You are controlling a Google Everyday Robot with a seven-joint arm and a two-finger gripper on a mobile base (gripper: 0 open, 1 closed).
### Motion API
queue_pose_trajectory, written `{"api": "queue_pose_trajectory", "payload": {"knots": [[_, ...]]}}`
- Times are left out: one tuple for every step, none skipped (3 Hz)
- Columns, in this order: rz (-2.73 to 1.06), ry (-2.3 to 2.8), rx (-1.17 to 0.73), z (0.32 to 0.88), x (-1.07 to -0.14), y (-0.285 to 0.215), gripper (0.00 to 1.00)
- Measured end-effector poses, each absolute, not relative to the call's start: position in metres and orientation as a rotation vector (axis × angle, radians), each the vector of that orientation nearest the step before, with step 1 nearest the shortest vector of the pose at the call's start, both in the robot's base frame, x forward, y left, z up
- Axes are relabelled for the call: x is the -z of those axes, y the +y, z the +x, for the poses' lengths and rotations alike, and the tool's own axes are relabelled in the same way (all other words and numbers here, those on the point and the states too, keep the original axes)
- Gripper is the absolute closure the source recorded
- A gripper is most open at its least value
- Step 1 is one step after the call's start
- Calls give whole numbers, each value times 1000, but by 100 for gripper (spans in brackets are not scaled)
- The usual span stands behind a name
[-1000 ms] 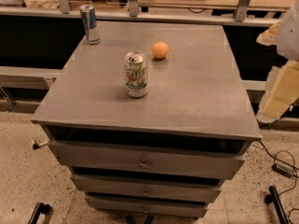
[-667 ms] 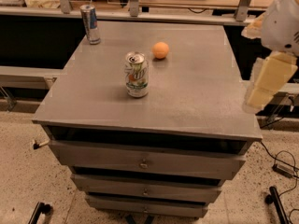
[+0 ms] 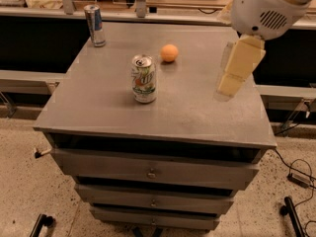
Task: Knock 7up can over
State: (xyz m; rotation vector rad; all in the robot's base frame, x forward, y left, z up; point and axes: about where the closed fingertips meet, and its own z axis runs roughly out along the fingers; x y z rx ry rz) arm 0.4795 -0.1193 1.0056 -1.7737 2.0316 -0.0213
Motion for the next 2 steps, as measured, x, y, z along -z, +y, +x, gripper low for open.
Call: {"api": "queue_pose_trajectory", "payload": {"knots": [[-1736,1994,10,482,-1007,-119,0],[-1639,1853,-145,516,-978,-120,0]]}}
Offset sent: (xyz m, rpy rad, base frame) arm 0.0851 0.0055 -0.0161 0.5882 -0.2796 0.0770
